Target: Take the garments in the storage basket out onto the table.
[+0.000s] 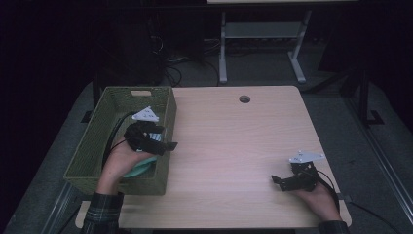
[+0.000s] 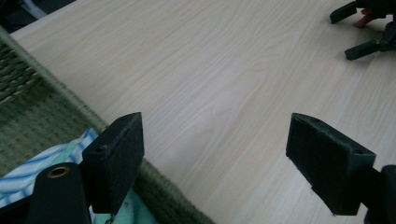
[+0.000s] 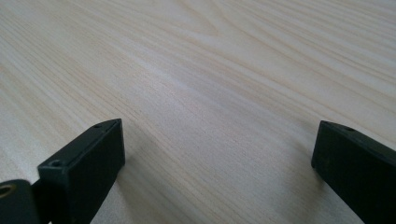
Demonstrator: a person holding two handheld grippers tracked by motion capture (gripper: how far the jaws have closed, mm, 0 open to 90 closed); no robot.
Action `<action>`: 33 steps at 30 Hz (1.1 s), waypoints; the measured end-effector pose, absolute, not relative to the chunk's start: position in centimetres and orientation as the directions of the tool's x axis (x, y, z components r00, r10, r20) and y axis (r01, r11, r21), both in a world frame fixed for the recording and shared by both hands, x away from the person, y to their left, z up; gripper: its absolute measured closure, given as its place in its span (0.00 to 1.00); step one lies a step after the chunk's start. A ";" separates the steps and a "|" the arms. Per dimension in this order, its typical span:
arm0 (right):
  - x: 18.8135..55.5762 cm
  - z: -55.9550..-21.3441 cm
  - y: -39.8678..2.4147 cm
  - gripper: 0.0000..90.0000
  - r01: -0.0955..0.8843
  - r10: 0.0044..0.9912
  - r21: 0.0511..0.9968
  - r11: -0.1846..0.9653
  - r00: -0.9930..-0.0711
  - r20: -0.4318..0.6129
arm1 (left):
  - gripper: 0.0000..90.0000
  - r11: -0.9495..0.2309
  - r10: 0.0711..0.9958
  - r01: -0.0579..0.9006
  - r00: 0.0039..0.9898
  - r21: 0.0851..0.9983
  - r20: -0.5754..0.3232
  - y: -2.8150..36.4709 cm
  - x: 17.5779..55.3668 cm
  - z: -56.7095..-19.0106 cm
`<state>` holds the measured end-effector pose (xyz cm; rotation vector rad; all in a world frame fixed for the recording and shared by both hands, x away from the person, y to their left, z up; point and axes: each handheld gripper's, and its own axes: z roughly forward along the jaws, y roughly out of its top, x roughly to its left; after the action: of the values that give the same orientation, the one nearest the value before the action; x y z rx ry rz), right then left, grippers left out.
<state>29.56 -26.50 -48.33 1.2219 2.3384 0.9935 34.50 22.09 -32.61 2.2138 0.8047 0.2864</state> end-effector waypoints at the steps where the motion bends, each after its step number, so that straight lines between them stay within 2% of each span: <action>1: 29.6 -48.3 -26.5 0.03 0.588 0.812 0.707 0.393 -0.583 0.034 | 0.21 -0.521 0.628 0.460 0.777 0.719 -0.042 22.1 34.5 -32.6; 8: 29.6 -48.3 -26.5 0.03 0.589 0.812 0.707 0.392 -0.583 0.035 | 0.23 -0.513 0.672 0.478 0.740 0.713 -0.012 24.1 34.5 -32.3; 25: 29.6 -48.3 -26.6 0.03 0.589 0.811 0.707 0.393 -0.584 0.035 | 0.27 -0.487 0.723 0.521 0.690 0.701 -0.011 27.0 34.5 -32.3; 33: 29.6 -48.3 -26.5 0.03 0.590 0.812 0.706 0.392 -0.583 0.036 | 0.35 -0.506 0.745 0.557 0.667 0.659 0.008 28.7 35.1 -33.5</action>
<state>29.57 -26.54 -48.32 1.2234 2.3403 0.9932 35.09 28.66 -33.46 2.2480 0.9999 0.3860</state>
